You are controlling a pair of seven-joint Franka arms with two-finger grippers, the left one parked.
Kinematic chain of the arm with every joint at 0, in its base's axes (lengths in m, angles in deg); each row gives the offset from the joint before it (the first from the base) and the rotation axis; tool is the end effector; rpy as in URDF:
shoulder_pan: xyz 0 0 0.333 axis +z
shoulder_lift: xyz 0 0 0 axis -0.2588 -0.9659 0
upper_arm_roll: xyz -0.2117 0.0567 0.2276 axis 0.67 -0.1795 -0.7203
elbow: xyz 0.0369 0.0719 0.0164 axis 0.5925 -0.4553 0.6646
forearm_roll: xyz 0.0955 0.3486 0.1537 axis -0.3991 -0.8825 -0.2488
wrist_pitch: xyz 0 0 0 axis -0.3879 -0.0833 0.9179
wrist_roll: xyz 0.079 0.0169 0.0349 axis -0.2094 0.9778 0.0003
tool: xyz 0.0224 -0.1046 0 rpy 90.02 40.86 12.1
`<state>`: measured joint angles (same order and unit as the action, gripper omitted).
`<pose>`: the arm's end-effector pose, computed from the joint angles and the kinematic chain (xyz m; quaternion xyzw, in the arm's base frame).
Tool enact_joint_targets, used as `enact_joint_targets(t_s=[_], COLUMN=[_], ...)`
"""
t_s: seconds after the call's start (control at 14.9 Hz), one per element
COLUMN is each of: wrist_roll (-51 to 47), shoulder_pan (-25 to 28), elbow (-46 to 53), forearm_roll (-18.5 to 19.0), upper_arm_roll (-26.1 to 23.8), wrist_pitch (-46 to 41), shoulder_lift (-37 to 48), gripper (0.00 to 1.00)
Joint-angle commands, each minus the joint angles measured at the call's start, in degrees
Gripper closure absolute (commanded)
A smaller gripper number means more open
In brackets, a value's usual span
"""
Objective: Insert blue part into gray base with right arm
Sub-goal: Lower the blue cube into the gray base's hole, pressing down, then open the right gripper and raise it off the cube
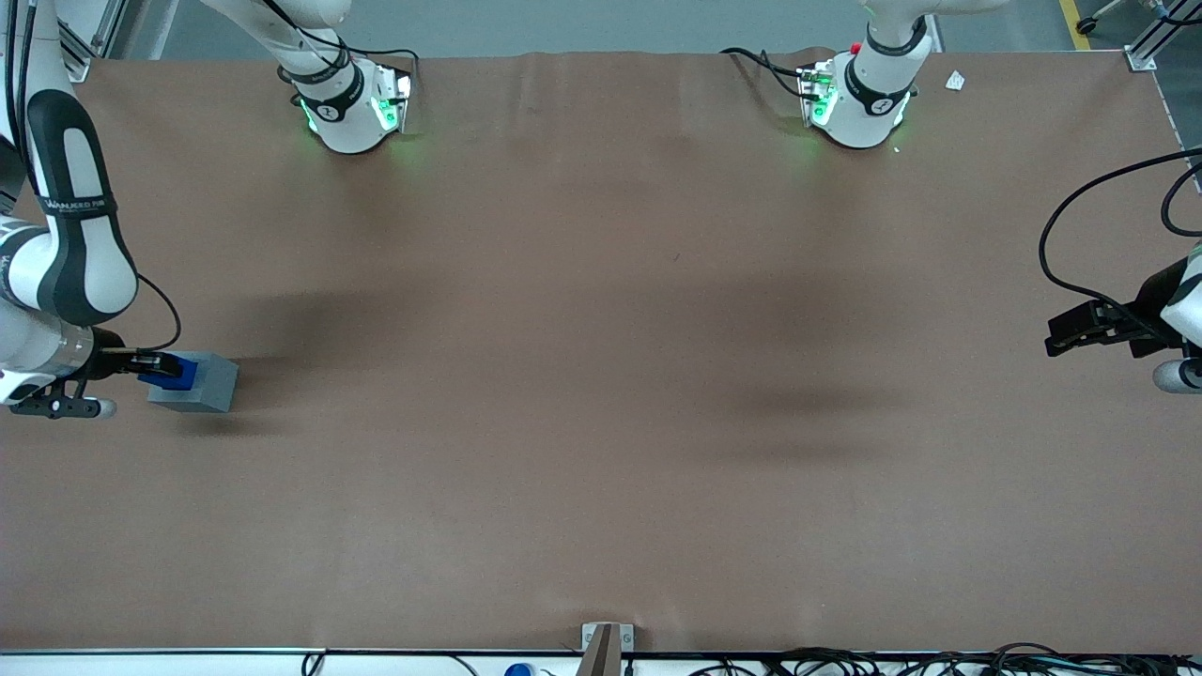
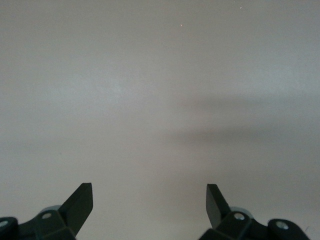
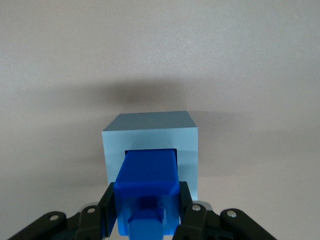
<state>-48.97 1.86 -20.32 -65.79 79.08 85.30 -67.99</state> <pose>0.5937 -0.1988 0.2873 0.9979 -0.0308 -0.0563 0.0005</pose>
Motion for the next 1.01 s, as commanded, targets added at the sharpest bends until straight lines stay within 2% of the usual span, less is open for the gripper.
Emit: enact_joint_targets(t_s=[0.0,0.07,0.27,0.47,0.94], wrist_roll=[0.47,0.39,0.3,-0.32,-0.41], shoulder_pan=[-1.01,-0.92,-0.57,0.13,3.11], elbow=[-0.5,-0.41,-0.15,-0.06,0.2], forearm_roll=[-0.63,-0.63,-0.55,-0.55,-0.55], upper_arm_roll=[-0.81,-0.81,-0.81,-0.81,-0.89], wrist_pitch=[0.36,0.36,-0.25,-0.52,-4.21], shoulder_lift=[0.52,0.52,0.69,2.01,10.61], gripper=[0.35,0.34,0.22,0.0,0.0])
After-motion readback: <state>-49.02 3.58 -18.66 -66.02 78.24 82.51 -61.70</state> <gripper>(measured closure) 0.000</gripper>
